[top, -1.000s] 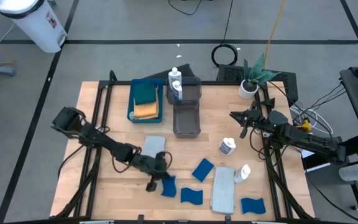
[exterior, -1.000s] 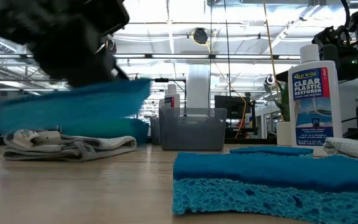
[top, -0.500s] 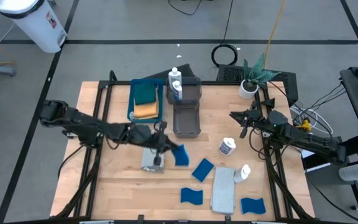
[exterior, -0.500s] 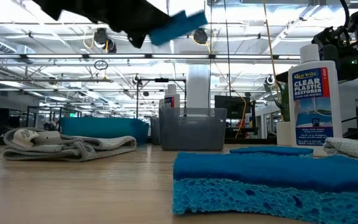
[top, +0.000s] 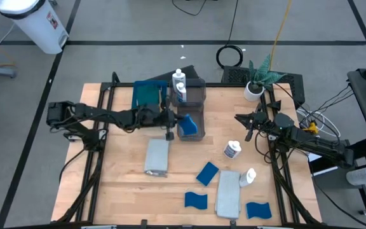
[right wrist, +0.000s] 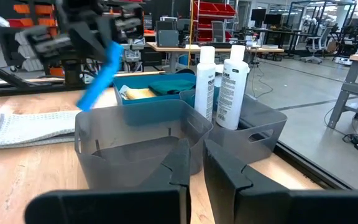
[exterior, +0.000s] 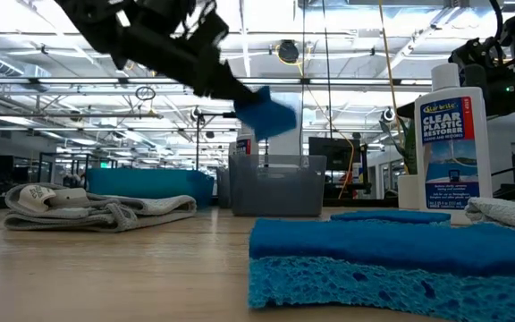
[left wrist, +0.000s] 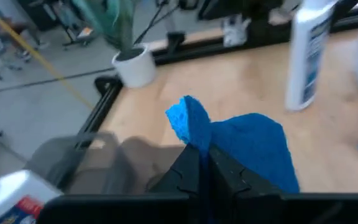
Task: Pick & Place Kitchen Items
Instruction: Put the blue sponge into the bottom black bin
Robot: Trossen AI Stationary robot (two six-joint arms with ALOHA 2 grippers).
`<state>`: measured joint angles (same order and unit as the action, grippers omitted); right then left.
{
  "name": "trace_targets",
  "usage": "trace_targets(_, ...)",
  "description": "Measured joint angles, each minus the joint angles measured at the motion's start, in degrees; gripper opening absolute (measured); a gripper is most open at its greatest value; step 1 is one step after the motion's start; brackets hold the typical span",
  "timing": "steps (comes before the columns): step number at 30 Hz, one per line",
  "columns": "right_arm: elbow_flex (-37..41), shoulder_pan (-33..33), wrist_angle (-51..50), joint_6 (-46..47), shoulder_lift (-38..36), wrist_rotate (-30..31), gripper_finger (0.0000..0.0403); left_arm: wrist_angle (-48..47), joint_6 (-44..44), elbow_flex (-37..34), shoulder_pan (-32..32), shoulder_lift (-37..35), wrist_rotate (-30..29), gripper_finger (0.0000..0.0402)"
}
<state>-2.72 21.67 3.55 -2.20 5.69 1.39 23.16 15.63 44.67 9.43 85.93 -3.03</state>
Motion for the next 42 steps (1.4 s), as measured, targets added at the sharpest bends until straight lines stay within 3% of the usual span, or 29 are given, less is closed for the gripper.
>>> trace_targets(4,0.0,0.0,0.0,0.0,0.0,0.0,0.0020,2.7,0.3,0.0,2.8,2.6,1.1,0.0025)
trace_targets(11,0.0,0.0,0.0,0.0,0.0,0.0,0.0020,7.6,3.3,0.0,4.8,8.9,5.1,0.0008)
trace_targets(14,0.0,0.0,0.0,0.0,0.0,0.0,0.0020,7.5,5.5,0.0,4.8,10.6,5.1,0.0021)
trace_targets(21,0.0,0.0,0.0,0.0,0.0,0.0,0.0020,6.9,6.8,0.0,4.7,10.9,5.1,0.0076)
trace_targets(31,0.0,0.0,0.0,0.0,0.0,0.0,0.0020,6.8,6.7,0.0,4.7,10.9,5.1,0.0085)
trace_targets(37,0.0,0.0,0.0,0.0,0.0,0.0,0.0020,6.7,6.6,0.0,3.9,10.9,2.0,0.0092)
trace_targets(42,0.0,0.0,0.0,0.0,0.0,0.0,0.0020,7.0,7.0,0.0,2.7,10.9,-2.3,0.0139)
